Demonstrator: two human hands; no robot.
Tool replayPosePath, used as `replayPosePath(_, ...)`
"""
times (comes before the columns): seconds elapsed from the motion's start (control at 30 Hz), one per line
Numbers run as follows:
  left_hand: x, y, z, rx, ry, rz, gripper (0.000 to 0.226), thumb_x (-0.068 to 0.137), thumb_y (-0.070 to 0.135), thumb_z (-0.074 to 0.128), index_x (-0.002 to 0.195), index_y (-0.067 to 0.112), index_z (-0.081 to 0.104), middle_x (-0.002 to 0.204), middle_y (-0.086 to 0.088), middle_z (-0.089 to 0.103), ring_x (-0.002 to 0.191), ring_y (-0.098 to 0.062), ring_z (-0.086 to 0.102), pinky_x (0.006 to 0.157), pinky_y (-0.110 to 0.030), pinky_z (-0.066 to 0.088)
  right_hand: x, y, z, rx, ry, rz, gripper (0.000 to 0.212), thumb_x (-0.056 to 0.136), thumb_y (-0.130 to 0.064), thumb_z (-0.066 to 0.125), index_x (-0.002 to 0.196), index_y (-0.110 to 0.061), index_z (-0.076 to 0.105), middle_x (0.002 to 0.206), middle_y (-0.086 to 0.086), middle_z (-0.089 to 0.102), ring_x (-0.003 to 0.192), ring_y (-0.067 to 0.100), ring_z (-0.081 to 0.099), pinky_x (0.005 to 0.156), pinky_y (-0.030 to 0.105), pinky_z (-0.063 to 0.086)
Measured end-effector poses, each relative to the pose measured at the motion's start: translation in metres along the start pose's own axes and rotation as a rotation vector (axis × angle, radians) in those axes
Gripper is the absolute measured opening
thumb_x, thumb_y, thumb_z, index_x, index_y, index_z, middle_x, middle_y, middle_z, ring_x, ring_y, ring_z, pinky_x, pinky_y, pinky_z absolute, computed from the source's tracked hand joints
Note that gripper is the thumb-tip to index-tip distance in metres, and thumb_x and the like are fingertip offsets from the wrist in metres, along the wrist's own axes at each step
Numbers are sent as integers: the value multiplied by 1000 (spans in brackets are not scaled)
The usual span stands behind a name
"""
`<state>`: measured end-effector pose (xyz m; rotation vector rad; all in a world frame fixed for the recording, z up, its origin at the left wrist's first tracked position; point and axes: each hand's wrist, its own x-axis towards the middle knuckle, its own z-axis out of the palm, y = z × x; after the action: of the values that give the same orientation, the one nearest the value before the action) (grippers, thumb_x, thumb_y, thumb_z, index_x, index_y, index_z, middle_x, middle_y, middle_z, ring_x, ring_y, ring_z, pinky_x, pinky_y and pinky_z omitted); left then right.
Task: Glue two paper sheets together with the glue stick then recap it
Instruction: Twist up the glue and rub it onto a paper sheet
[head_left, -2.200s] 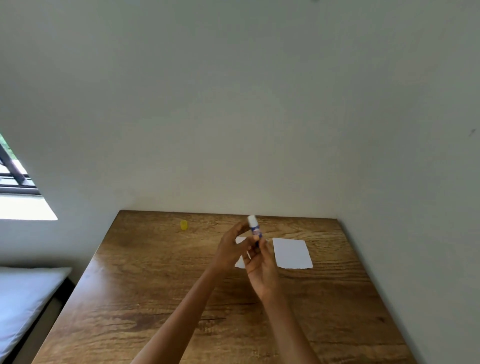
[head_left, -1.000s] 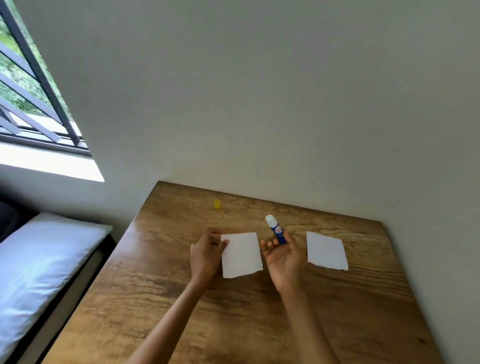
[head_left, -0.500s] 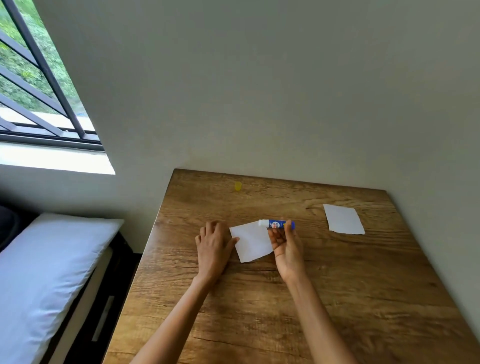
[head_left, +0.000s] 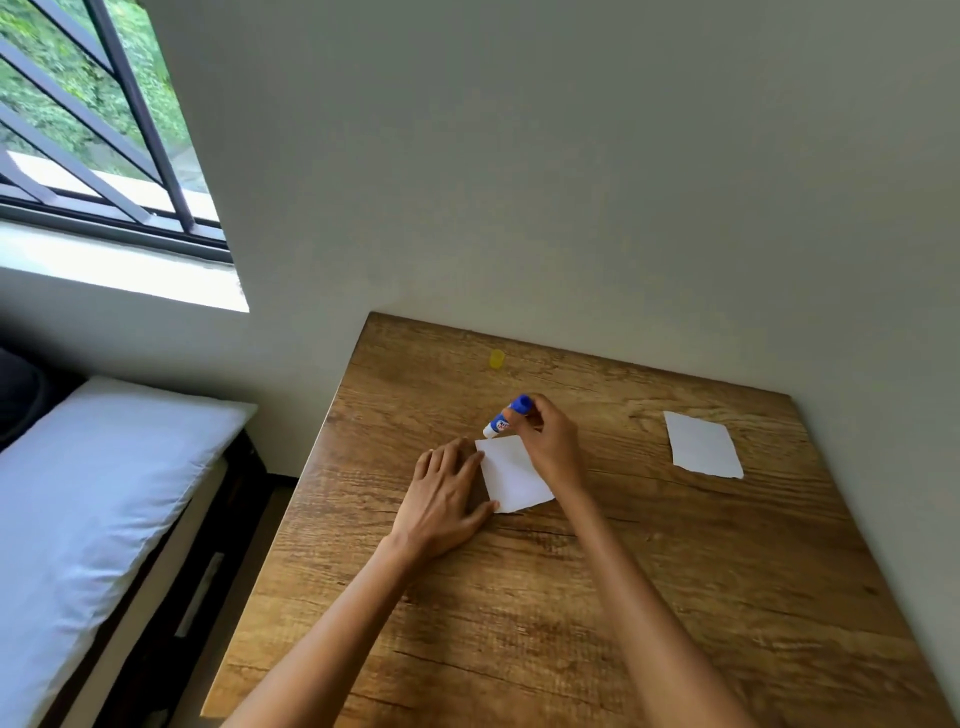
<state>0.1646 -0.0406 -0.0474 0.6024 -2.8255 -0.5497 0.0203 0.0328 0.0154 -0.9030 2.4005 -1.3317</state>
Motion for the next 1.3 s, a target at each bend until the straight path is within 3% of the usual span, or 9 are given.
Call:
replayPosePath(0.17,0,-1,2,46,6,7,72,84,61,38,141,16,30,148,-8,27,136,-23,24,114,-40,14,-1,1,6,-88,-73,-50,17,86,-24,63,98,-11,63,90,-1,63,80,10,57,66,13,40)
replayPosePath(0.33,0,-2,2,40,0,7,74,84,63,37,141,17,29,147,-9,28,136,-23,24,114,-40,15,-1,2,9,-126,-95,-106,20,86,-26,63,101,-13,63,90,-4,62,78,5,54,63,6,40)
replayPosePath(0.57,0,-2,2,52,9,4,73,83,63,38,139,18,31,146,-7,28,136,-22,25,115,-39,16,3,2,9,-203,-131,-135,26,88,-28,60,106,-9,61,96,6,66,86,17,60,69,20,42)
replayPosePath(0.93,0,0,1,67,11,-11,72,82,63,40,138,19,33,147,-8,28,135,-24,25,114,-41,14,13,19,-22,-239,-74,-73,26,89,-24,59,110,-8,59,101,10,66,89,19,59,73,26,43)
replayPosePath(1.3,1,1,1,33,17,-45,73,80,68,37,139,24,30,146,-7,26,135,-24,23,114,-41,13,17,35,-47,-143,61,-41,20,90,-19,58,106,-8,60,97,8,65,82,13,56,70,19,43)
